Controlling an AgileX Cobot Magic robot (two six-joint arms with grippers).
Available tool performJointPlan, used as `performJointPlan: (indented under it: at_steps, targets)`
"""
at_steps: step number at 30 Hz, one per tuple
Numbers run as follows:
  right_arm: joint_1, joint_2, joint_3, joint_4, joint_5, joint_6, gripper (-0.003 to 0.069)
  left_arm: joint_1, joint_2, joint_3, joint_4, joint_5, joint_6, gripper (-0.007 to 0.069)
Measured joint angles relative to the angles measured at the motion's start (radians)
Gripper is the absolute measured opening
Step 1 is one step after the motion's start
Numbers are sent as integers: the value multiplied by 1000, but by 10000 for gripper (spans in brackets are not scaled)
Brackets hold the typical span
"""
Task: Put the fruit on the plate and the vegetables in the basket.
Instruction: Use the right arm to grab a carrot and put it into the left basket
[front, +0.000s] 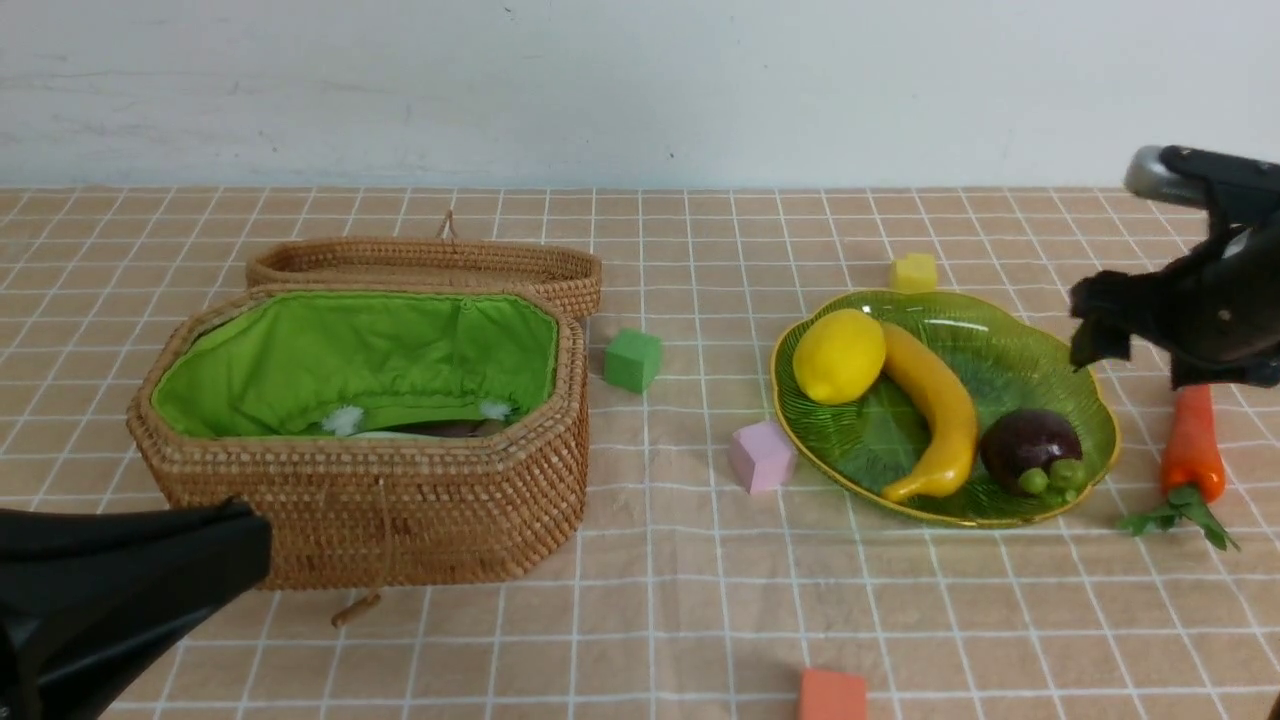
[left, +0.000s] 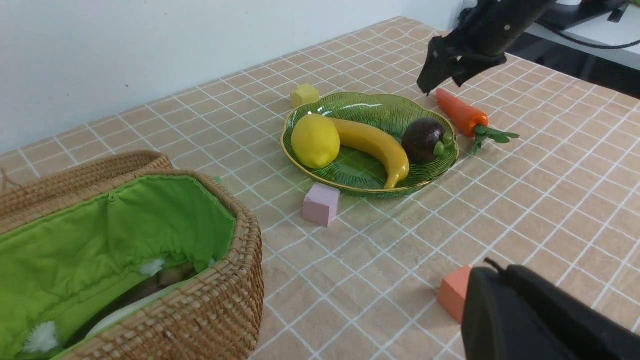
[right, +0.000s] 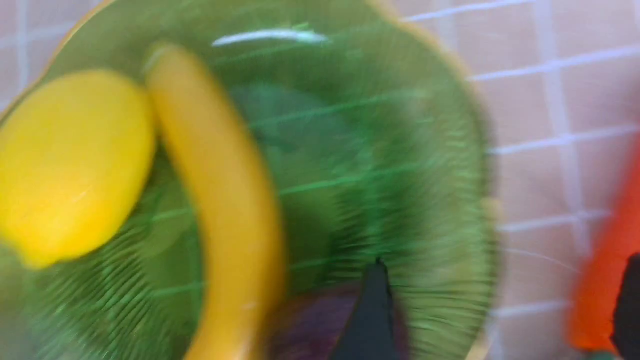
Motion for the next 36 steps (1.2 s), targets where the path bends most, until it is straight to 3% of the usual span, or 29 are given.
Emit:
performJointPlan:
  at_steps: [7,14,20,26,29,36]
  targets:
    - [-133,105,-2,-8,19,82,537,0,0,0,0,-9,0,-9]
    - [-134,223,-2,41,-31,35,519,0,0,0,0,-9,0,-9]
    - [-134,221,-5,23,-7,4,379,0,2,0,-4,-4,-4,-9]
    - [-111,97,-3,24,121,-18,382,0,6,-32,23,98,-45,-8]
    - [2,-54,-6,105,164,-122,382,0,6,-86,116,169,-178,-8]
    - [452,-116,-162,436,167,-699,382,0,6,-116,392,361,-514,-5]
